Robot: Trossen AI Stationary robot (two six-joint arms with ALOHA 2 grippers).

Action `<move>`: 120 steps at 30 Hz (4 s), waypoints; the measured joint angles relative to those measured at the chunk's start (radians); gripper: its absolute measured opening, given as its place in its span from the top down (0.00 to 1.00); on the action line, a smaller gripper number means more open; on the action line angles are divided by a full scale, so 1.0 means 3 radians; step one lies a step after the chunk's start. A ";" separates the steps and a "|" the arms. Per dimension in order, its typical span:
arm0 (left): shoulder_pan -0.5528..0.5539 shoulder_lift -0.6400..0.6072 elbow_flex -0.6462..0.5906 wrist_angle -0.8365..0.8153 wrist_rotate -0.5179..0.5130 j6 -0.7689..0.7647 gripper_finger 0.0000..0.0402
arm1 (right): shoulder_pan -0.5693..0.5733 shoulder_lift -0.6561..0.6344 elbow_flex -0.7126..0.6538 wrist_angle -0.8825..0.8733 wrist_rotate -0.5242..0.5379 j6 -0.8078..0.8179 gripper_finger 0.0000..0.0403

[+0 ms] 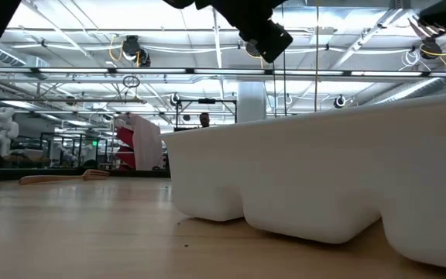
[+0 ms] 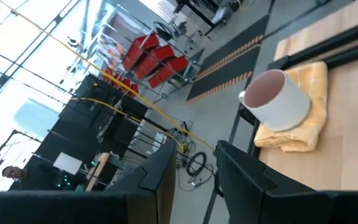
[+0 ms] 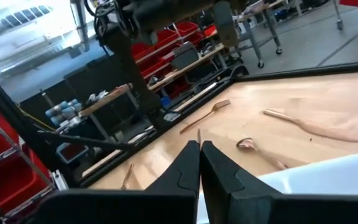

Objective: Sort silverware
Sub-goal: Put the gold fork into the cutlery tray with the other gold forks

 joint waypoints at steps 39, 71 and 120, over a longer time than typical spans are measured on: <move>0.0020 -0.0017 0.0001 -0.0009 0.0057 -0.0002 0.70 | -0.0573 0.0797 -0.0001 -0.0106 -0.0690 0.0929 1.00; 0.0069 -0.0014 0.0000 -0.0006 0.0120 -0.0001 0.70 | -0.0637 0.0784 0.0086 -0.0562 -0.2990 0.1159 0.89; 0.0602 -0.2844 -0.0062 -0.3601 0.2545 -0.3303 0.70 | -0.2406 -0.2100 0.2207 -0.3271 -0.1385 -0.3019 0.80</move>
